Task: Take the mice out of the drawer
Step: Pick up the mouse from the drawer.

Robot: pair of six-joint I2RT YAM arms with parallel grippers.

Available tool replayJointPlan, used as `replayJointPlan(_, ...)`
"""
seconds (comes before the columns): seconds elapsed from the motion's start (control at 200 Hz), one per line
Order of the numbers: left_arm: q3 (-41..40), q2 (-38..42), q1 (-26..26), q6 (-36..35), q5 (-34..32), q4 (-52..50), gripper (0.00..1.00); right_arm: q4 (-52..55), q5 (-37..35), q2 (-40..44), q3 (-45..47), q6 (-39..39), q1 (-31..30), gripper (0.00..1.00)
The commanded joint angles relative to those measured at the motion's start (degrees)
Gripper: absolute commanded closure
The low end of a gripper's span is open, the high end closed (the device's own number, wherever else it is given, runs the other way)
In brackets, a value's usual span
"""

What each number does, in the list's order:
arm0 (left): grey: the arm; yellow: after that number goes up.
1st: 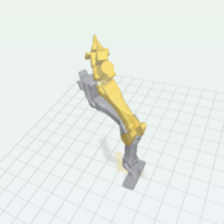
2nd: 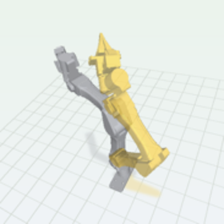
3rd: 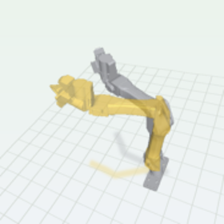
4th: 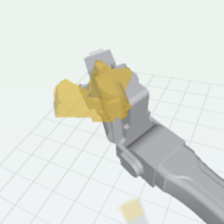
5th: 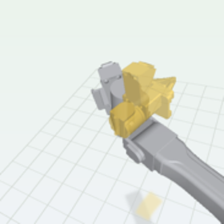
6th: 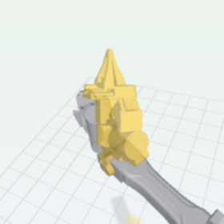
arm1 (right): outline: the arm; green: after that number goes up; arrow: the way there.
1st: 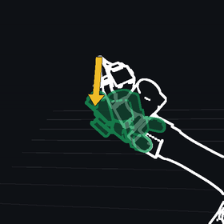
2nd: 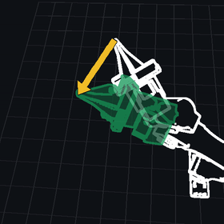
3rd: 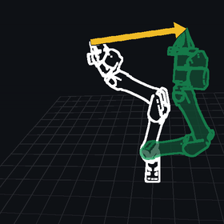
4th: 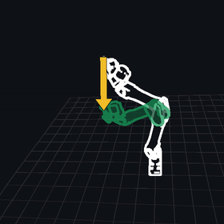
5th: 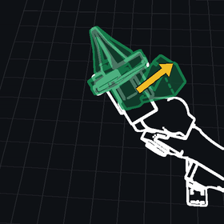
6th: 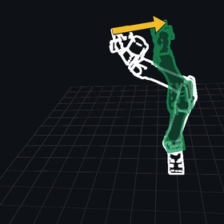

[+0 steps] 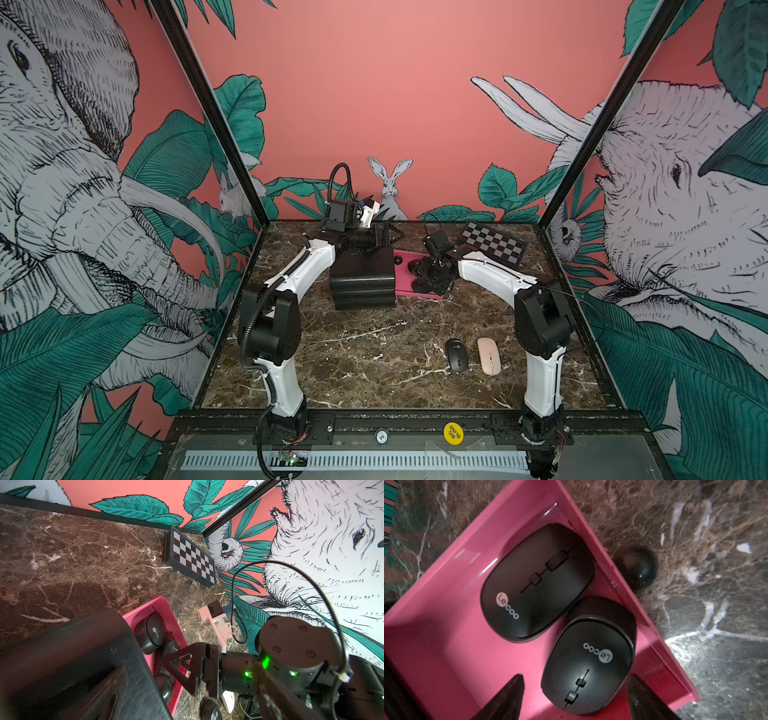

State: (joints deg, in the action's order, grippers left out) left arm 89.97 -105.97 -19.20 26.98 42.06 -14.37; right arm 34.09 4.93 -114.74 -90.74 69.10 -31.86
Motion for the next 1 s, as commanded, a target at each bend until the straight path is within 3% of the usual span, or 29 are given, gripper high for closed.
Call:
replayJointPlan(0.0,-1.45,-2.67,-0.05,-0.08,-1.02,-7.14,0.04,1.97,-1.95,-1.36,-0.98,0.68,-0.22,0.24)
replayJointPlan(0.52,-1.59,-3.22,-0.03,0.02,-0.95,-7.34,0.04,4.72,-2.22,-5.71,-3.78,-0.02,-0.45,0.25)
replayJointPlan(0.995,-1.57,-3.67,0.03,0.26,-0.27,-7.09,0.04,1.56,-4.22,-4.43,-3.0,-0.29,-0.49,0.42)
